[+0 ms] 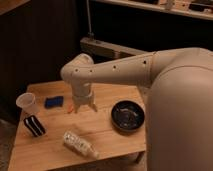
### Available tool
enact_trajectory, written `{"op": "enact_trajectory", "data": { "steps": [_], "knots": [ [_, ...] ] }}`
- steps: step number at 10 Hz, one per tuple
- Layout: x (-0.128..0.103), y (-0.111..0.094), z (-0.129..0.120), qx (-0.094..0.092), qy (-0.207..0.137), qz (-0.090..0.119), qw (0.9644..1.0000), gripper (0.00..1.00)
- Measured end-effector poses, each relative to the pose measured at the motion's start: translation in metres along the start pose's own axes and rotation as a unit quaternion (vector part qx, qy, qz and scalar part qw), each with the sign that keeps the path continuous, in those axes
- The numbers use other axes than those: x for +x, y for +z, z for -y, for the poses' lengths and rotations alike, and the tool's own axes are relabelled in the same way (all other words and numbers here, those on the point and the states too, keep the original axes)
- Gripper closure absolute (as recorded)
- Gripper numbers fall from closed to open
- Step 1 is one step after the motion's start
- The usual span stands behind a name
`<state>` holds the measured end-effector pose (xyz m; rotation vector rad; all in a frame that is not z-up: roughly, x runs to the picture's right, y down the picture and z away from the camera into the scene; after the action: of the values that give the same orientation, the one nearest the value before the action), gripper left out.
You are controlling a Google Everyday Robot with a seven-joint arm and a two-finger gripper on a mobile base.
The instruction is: Knock the eraser over
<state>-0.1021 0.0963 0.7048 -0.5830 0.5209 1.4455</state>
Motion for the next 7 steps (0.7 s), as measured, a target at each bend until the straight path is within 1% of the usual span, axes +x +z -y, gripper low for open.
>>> {"op": "enact_trajectory", "data": {
  "steps": [3, 4, 6, 7],
  "knots": [
    [0.0, 0.0, 0.0, 0.0, -0.001, 0.0, 1.0, 0.35],
    [-0.001, -0.001, -0.002, -0.002, -0.009, 0.002, 1.0, 0.35],
    [-0.01, -0.003, -0.02, -0.008, -0.032, 0.007, 0.9994, 0.35],
    [-0.012, -0.004, -0.036, -0.013, -0.049, 0.009, 0.9987, 0.35]
  ]
}}
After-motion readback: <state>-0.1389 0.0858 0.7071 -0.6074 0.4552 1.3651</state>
